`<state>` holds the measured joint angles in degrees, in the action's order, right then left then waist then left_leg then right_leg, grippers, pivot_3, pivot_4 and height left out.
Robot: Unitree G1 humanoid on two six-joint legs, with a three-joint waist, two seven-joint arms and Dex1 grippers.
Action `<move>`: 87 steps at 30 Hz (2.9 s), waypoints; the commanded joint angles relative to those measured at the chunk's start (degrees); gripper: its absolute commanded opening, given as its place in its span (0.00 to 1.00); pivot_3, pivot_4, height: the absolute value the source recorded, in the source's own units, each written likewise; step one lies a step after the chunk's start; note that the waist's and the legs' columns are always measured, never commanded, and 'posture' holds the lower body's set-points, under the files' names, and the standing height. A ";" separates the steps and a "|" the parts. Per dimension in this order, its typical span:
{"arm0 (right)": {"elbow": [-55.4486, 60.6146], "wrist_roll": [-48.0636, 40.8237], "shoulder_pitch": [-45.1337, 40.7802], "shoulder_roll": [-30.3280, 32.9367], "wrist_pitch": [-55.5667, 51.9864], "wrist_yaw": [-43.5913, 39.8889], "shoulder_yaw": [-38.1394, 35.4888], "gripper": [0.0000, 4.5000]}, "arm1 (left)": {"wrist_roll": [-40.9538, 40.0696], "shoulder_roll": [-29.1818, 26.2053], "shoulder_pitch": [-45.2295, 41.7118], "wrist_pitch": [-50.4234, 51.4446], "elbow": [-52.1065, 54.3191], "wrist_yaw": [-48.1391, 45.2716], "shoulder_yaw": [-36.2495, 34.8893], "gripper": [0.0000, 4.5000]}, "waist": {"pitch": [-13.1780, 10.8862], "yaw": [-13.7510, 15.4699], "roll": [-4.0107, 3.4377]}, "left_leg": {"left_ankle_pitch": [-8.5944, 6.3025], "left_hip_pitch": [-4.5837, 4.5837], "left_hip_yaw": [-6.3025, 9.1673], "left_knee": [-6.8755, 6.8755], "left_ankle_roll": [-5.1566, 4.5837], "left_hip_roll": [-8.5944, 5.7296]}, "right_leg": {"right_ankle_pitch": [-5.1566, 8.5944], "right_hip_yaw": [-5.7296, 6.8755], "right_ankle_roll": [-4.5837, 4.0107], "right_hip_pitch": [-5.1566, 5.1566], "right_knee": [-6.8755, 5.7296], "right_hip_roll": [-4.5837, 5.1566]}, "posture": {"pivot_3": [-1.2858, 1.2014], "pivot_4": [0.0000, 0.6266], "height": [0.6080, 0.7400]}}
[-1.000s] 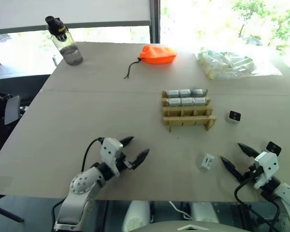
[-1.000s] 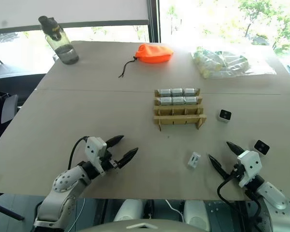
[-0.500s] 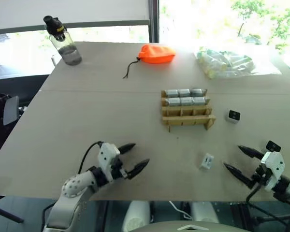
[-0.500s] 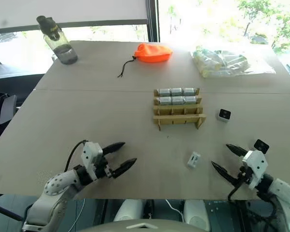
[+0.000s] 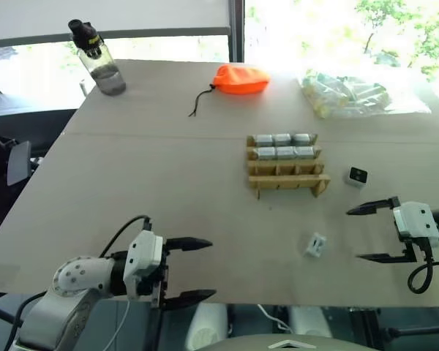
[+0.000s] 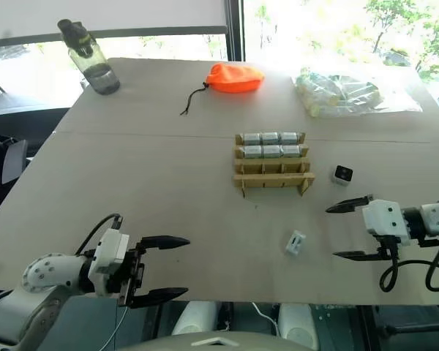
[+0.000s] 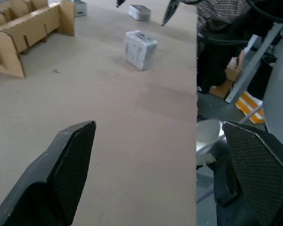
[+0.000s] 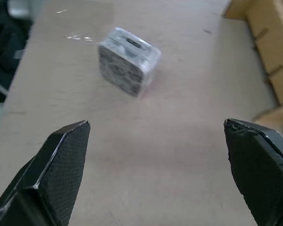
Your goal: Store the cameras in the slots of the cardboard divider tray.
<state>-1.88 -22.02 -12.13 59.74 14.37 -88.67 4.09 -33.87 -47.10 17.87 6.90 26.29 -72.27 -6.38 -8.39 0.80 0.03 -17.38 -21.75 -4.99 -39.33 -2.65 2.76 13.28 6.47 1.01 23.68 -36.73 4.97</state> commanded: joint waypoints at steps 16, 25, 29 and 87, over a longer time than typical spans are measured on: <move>3.10 8.63 -32.25 1.30 13.20 -3.83 35.75 1.00 | 1.11 1.19 -2.67 -0.14 4.48 3.21 0.62 0.99 | -0.47 -0.05 0.03 | 0.02 -0.09 0.02 -0.04 0.05 0.01 | -0.02 0.11 0.02 0.02 0.02 0.04 | 0.52 0.24 0.89; -0.83 10.47 -41.18 0.00 15.91 -3.83 46.23 0.88 | 1.76 2.04 -1.17 -0.86 5.05 4.03 1.34 1.00 | -0.55 -0.06 -0.02 | 0.02 -0.08 0.00 -0.04 0.06 0.02 | -0.02 0.13 0.01 0.03 0.00 0.04 | 0.52 0.24 0.89; -0.27 9.68 -42.26 -0.43 14.73 -3.83 47.85 0.49 | 1.89 2.26 -0.72 -0.95 5.11 4.46 1.04 1.00 | -0.56 -0.08 -0.02 | 0.02 -0.09 0.00 -0.06 0.06 0.02 | -0.03 0.13 0.01 0.02 0.00 0.05 | 0.52 0.24 0.89; -11.14 29.36 -51.99 -22.99 -42.67 10.23 31.19 0.14 | 0.21 5.79 -16.93 7.18 -9.28 14.44 -4.71 1.00 | -0.61 -0.08 -0.05 | 0.06 -0.83 -0.05 -0.17 0.11 -0.12 | -0.06 0.42 0.03 0.54 -0.05 0.07 | 0.52 0.24 0.89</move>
<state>-12.58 5.35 -64.17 35.94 -29.07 -77.88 35.26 -32.20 -41.35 1.34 13.68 14.79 -58.25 -9.63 -9.00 0.72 -0.02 -17.32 -22.58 -5.04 -39.50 -2.54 2.64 13.22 6.88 1.04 24.22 -36.79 5.05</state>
